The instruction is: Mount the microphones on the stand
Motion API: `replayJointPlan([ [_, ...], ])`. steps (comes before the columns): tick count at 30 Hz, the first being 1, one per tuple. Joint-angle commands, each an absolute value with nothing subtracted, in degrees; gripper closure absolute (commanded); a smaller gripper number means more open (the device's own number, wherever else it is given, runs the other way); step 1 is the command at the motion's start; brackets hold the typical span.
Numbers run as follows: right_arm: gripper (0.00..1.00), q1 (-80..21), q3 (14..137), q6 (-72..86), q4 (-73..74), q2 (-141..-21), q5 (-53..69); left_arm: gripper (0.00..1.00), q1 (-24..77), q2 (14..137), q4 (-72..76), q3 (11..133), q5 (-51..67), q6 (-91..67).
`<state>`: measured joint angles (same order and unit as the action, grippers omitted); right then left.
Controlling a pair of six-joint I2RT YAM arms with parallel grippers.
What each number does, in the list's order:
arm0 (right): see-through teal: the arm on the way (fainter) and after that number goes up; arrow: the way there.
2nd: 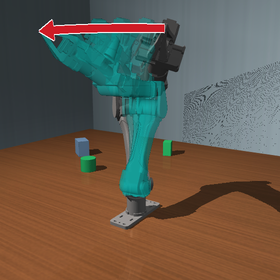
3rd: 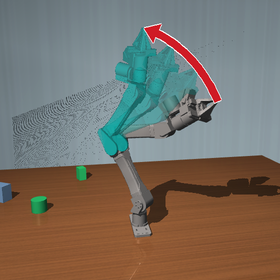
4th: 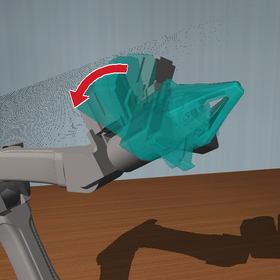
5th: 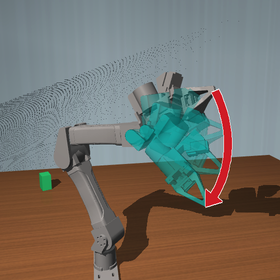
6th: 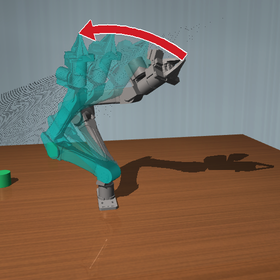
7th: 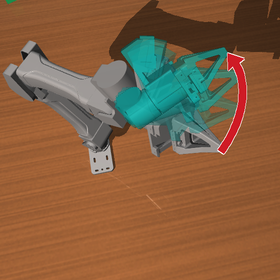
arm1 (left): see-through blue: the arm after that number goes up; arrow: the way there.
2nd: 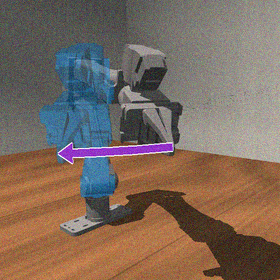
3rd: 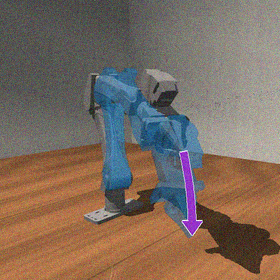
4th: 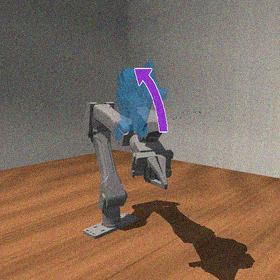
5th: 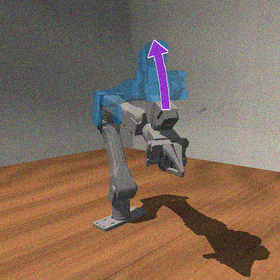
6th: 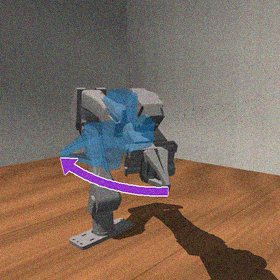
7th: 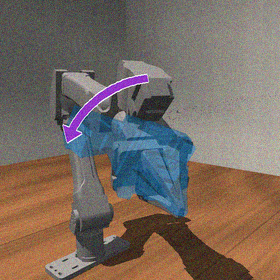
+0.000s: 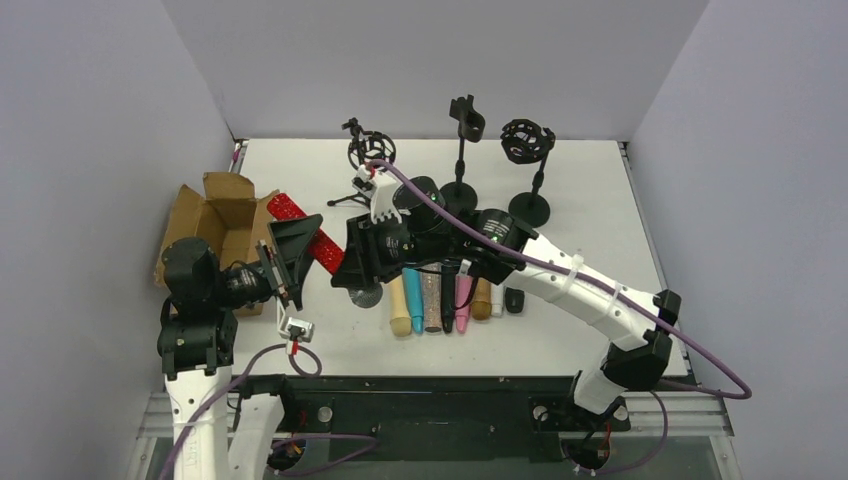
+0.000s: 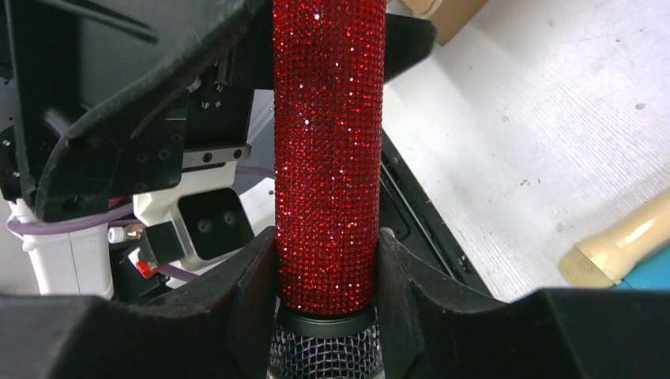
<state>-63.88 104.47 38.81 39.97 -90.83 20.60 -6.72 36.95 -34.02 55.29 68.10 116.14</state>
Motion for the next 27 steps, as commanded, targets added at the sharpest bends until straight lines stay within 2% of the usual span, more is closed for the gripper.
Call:
replayJointPlan([
  [1,1.0,-65.1,110.0,38.0,36.7,-92.6,22.8,0.01,-5.9,37.5,-34.1,56.7,67.3,118.6],
  [2,1.0,-65.2,110.3,37.9,36.8,-93.3,23.0,0.03,-5.7,37.5,-33.3,56.7,66.8,117.2],
  [4,1.0,-65.3,110.9,37.8,36.9,-94.0,23.0,0.16,-5.7,37.6,-29.8,56.4,65.5,112.8],
  [6,1.0,-65.1,111.4,37.5,36.8,-94.5,23.2,0.35,-5.7,37.5,-27.0,55.9,64.0,107.9],
  [7,1.0,-65.0,112.0,37.4,36.7,-94.7,23.3,0.6,-5.7,37.6,-26.3,55.9,63.6,106.8],
  [8,1.0,-64.8,112.4,37.3,36.8,-95.2,23.8,0.73,-5.7,37.8,-26.0,55.7,62.7,105.4],
  [9,1.0,-64.6,114.0,37.1,37.1,-95.6,24.1,0.91,-5.6,37.8,-25.7,55.6,62.3,104.9],
  [10,1.0,-64.2,115.0,36.9,37.5,-96.6,24.7,0.96,-5.7,37.8,-25.5,55.1,61.6,104.2],
  [11,0.98,-64.1,117.3,36.1,38.6,-97.0,24.8,1.0,-5.6,37.8,-24.9,54.6,61.4,103.6],
  [13,0.84,-63.6,120.8,34.4,40.5,-98.2,24.7,1.0,-5.6,37.9,-22.5,54.0,60.7,99.7],
  [14,0.67,-63.2,121.8,33.8,41.0,-98.6,24.2,1.0,-5.6,38.1,-21.4,53.9,60.3,95.3],
  [15,0.58,-62.9,123.5,32.7,41.5,-98.6,23.8,1.0,-5.5,38.2,-19.4,53.7,59.9,93.0],
  [16,0.45,-61.9,124.7,31.5,41.4,-98.2,23.0,1.0,-5.4,38.4,-18.7,53.6,59.1,88.6],
  [18,0.33,-59.6,126.2,30.1,40.6,-97.1,21.2,1.0,-5.1,38.8,-15.5,53.5,57.1,78.0],
  [21,0.26,-55.2,125.4,29.0,35.6,-93.1,19.8,1.0,-4.3,40.0,-12.7,54.2,52.1,62.1],
  [25,0.23,-50.0,115.6,25.5,24.9,-84.9,15.9,1.0,-4.2,45.2,-15.4,60.9,46.7,32.7],
  [27,0.22,-49.4,109.7,23.5,20.7,-81.7,15.5,1.0,-4.3,49.2,-18.1,65.0,47.9,14.3],
])
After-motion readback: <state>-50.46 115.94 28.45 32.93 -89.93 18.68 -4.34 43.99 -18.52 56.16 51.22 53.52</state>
